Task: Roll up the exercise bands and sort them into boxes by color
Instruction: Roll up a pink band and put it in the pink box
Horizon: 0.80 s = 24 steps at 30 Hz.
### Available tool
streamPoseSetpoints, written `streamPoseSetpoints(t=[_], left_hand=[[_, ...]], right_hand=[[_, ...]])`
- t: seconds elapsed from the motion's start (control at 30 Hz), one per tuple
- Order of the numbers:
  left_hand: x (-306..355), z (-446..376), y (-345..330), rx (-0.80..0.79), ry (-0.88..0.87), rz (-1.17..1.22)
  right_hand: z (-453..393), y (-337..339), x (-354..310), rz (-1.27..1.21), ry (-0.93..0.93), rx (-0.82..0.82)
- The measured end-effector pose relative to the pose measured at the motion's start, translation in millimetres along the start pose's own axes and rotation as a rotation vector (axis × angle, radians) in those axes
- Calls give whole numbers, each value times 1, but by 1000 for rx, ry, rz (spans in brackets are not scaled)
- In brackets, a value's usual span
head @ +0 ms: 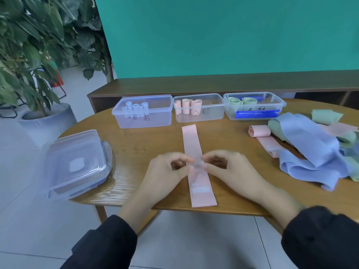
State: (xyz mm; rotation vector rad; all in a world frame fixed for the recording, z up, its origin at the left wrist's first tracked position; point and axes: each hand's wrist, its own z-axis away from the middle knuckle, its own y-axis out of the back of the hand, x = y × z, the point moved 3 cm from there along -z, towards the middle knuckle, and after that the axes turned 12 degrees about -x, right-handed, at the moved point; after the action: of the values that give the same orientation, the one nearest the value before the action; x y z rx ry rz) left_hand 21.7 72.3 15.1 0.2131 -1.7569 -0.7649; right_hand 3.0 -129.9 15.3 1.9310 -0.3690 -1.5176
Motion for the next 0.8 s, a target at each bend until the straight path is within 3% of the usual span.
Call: streamPoseSetpoints(t=[0.13,0.3,0.47,0.8], left_hand=[[11,26,-5,-141,-46,120],[14,47,-8,-241,-92,124],[13,53,-11,-242,-171,-19],[9,51,-7,-238,-123,-116]], right_hand=[[41,-7,-15,-174,97,-79],[50,-7,-16,-112,140,-203],[49,-9,-13,-41,172,-269],[45,-11,-10,-21,158,-286]])
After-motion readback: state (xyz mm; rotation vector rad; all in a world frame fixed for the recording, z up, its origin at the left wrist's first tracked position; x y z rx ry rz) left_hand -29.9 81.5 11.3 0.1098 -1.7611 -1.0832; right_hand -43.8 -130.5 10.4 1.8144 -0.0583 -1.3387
